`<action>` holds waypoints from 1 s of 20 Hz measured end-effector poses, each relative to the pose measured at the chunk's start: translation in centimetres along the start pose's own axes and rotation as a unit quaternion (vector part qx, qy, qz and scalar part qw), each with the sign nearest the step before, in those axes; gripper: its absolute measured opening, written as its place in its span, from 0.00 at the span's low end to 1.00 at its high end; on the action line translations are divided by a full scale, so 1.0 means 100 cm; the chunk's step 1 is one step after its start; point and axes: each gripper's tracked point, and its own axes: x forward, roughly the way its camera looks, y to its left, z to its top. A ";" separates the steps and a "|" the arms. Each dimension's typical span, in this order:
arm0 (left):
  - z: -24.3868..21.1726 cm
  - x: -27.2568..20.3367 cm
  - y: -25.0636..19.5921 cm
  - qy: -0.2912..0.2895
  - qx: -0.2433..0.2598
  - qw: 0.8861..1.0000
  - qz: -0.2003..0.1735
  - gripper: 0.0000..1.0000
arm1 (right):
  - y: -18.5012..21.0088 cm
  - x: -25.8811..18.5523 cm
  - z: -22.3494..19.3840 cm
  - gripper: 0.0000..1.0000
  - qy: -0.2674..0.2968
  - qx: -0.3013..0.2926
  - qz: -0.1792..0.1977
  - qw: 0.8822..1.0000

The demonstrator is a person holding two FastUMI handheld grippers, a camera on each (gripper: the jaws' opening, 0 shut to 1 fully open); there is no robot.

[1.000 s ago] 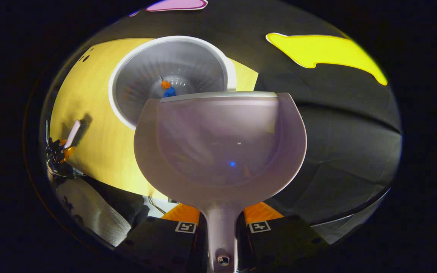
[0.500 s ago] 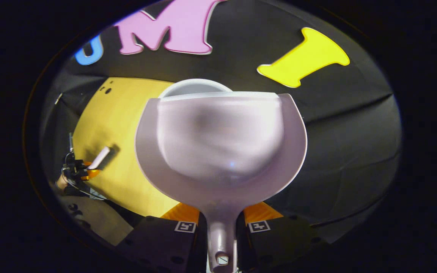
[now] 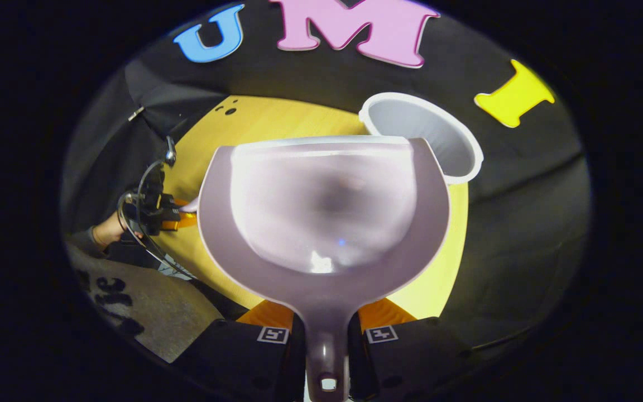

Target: Pick up the small broom and dustpan from the desktop, sweep the trash into the dustpan with the broom, and then empty the trash into the garbage bin.

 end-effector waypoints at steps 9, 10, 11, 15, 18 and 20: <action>-0.004 -0.002 0.007 0.010 -0.004 0.999 0.050 0.26 | 0.053 0.137 -0.052 0.35 0.033 0.056 0.006 0.998; -0.005 -0.003 0.009 0.012 -0.004 0.998 0.055 0.26 | 0.053 0.146 -0.051 0.35 0.032 0.064 0.003 0.997; -0.005 -0.004 0.010 0.013 -0.003 0.998 0.061 0.27 | 0.055 0.152 -0.053 0.35 0.031 0.072 0.003 0.997; -0.009 -0.003 0.012 0.019 -0.012 0.996 0.083 0.27 | 0.058 0.177 -0.065 0.35 0.042 0.079 -0.009 0.996; -0.008 -0.002 0.012 0.016 -0.017 0.996 0.090 0.27 | 0.063 0.197 -0.073 0.35 0.047 0.083 -0.014 0.995; -0.009 -0.004 0.013 0.020 -0.016 0.995 0.095 0.28 | 0.068 0.203 -0.076 0.35 0.052 0.098 -0.008 0.994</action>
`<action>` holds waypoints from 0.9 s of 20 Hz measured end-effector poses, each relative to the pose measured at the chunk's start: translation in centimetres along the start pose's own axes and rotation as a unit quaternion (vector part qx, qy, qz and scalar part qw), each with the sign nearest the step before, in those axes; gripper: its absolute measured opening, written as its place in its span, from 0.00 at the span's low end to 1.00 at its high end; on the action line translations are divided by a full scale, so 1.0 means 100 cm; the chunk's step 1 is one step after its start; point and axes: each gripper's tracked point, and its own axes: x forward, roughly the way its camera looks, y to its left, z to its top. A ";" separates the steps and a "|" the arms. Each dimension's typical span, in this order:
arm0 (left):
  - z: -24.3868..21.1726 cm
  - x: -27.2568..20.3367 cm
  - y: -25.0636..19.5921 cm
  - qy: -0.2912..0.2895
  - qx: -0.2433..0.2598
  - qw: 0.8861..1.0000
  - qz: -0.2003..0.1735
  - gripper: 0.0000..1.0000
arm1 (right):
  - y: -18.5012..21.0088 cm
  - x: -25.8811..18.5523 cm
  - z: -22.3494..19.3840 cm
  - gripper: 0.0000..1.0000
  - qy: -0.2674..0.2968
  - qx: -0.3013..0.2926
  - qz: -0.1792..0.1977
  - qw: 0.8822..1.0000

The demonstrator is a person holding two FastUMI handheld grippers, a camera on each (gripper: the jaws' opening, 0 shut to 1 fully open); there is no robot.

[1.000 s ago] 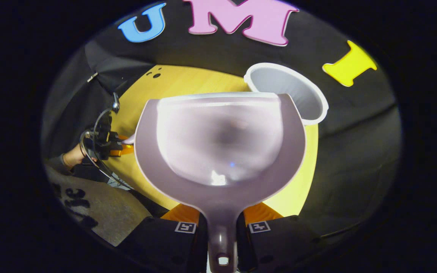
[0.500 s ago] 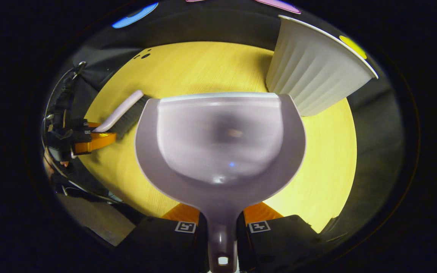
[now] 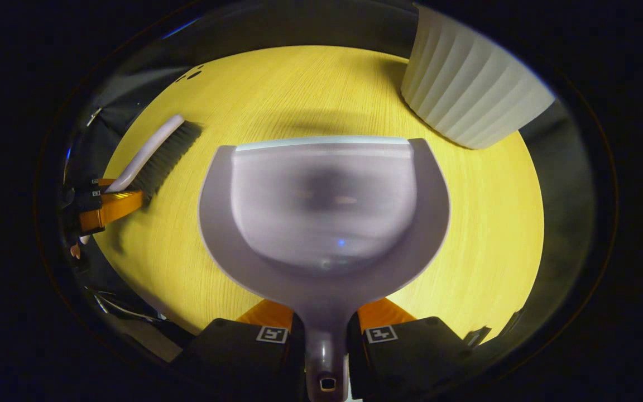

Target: Pick up the small broom and dustpan from the desktop, sweep the trash into the dustpan with the broom, and then empty the trash into the garbage bin.

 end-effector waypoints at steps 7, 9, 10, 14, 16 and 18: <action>0.000 0.000 -0.002 0.011 0.005 1.000 -0.002 0.35 | 0.004 0.001 -0.004 0.31 0.005 0.015 0.000 1.000; 0.002 0.000 -0.002 0.006 0.015 1.000 0.003 0.28 | 0.008 -0.001 -0.006 0.32 0.012 0.019 0.010 1.000; 0.001 -0.002 -0.002 0.007 0.018 1.000 0.003 0.32 | 0.010 -0.004 -0.006 0.45 0.013 0.023 0.015 1.000; 0.002 -0.010 -0.004 -0.003 0.016 1.000 0.003 0.35 | 0.012 -0.025 -0.010 0.42 0.014 0.036 0.031 0.999; 0.007 -0.019 -0.003 -0.017 0.015 1.000 0.005 0.38 | 0.012 -0.043 -0.010 0.48 0.005 0.041 0.040 0.998; 0.015 -0.030 -0.001 -0.040 0.015 0.999 0.009 0.39 | 0.010 -0.063 -0.006 0.39 -0.012 0.037 0.041 0.998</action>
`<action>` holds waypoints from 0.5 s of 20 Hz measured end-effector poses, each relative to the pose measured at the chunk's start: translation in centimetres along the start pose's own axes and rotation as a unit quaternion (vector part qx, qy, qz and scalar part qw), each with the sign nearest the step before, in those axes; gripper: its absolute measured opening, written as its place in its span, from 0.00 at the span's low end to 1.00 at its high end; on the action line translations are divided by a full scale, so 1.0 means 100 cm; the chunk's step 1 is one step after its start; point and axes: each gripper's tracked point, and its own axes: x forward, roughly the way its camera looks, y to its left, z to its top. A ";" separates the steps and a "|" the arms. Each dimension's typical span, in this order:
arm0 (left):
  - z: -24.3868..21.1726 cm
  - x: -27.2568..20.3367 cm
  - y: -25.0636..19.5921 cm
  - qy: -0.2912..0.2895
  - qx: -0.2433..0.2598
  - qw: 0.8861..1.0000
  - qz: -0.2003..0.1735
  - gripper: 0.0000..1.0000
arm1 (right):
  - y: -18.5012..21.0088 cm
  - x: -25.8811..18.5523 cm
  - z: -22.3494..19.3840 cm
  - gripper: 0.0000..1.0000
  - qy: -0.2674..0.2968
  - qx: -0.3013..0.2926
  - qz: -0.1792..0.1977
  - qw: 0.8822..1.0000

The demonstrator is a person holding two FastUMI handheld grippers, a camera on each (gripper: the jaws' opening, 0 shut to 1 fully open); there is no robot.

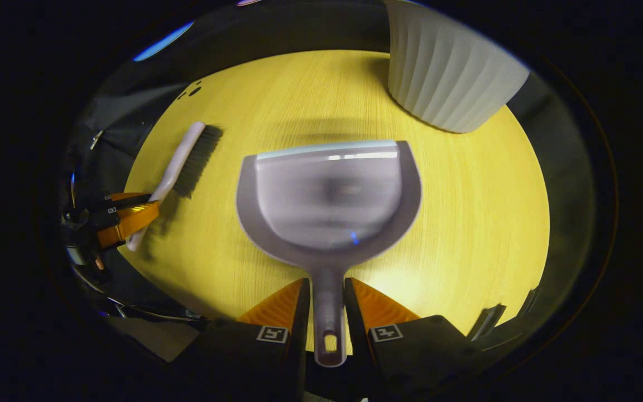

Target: Pick up the small broom and dustpan from the desktop, sweep the trash into the dustpan with the broom, and then empty the trash into the garbage bin.

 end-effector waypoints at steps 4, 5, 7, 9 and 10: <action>0.026 -0.040 0.002 -0.051 0.003 0.999 0.008 0.38 | 0.010 -0.041 0.017 0.39 -0.061 -0.023 0.002 0.998; 0.033 -0.050 0.001 -0.068 0.005 0.998 0.010 0.38 | 0.014 -0.053 0.024 0.39 -0.080 -0.028 -0.001 0.996; 0.055 -0.073 -0.002 -0.118 0.007 0.993 0.012 0.39 | 0.020 -0.075 0.038 0.39 -0.120 -0.039 -0.005 0.992; 0.079 -0.092 -0.012 -0.171 0.004 0.985 -0.003 0.35 | 0.025 -0.095 0.057 0.39 -0.173 -0.048 -0.009 0.984; 0.089 -0.104 -0.019 -0.195 0.001 0.981 -0.012 0.35 | 0.026 -0.105 0.068 0.39 -0.203 -0.050 -0.011 0.978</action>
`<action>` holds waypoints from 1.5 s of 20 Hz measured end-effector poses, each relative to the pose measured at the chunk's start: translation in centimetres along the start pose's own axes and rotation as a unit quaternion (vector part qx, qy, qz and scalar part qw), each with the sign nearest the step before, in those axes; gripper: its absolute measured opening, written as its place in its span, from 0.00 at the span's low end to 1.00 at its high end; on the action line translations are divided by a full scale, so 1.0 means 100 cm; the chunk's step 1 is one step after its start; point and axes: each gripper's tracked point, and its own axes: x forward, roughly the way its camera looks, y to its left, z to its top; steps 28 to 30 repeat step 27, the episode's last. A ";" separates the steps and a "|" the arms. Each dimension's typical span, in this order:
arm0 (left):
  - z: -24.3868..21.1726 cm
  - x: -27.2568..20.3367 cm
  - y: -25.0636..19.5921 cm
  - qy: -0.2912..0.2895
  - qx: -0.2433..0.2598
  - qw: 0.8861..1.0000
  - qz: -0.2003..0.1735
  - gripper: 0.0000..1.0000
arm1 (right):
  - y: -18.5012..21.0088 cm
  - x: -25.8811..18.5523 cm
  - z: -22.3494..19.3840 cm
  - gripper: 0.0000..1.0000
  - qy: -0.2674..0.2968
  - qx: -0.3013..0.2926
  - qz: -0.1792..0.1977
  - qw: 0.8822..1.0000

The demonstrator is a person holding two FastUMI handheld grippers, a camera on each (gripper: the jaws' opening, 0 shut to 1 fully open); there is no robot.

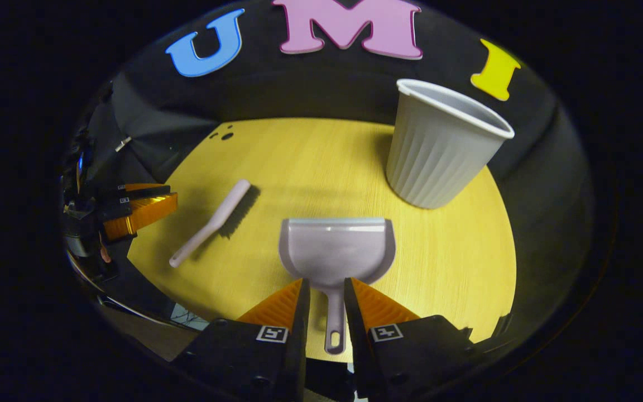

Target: Pick up the small broom and dustpan from the desktop, sweep the trash into the dustpan with the broom, and then empty the trash into the garbage bin.

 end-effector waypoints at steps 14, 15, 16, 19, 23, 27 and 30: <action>0.087 -0.057 -0.031 -0.175 -0.023 0.983 -0.041 0.40 | 0.000 -0.063 0.101 0.37 -0.228 -0.005 -0.017 0.973; 0.085 -0.056 -0.030 -0.174 -0.020 0.984 -0.038 0.40 | 0.000 -0.061 0.100 0.37 -0.229 -0.007 -0.017 0.973; 0.083 -0.054 -0.029 -0.170 -0.017 0.985 -0.038 0.40 | 0.000 -0.062 0.098 0.37 -0.227 -0.010 -0.017 0.974; 0.080 -0.052 -0.029 -0.158 -0.024 0.986 -0.041 0.40 | 0.001 -0.065 0.100 0.37 -0.229 -0.013 -0.023 0.973; 0.076 -0.049 -0.022 -0.155 -0.027 0.987 -0.040 0.40 | 0.003 -0.066 0.103 0.37 -0.236 -0.007 -0.018 0.971; 0.077 -0.049 -0.020 -0.156 -0.023 0.987 -0.041 0.40 | 0.003 -0.064 0.102 0.38 -0.233 -0.007 -0.021 0.972; 0.077 -0.049 -0.020 -0.156 -0.023 0.987 -0.041 0.40 | 0.003 -0.064 0.102 0.38 -0.233 -0.007 -0.021 0.972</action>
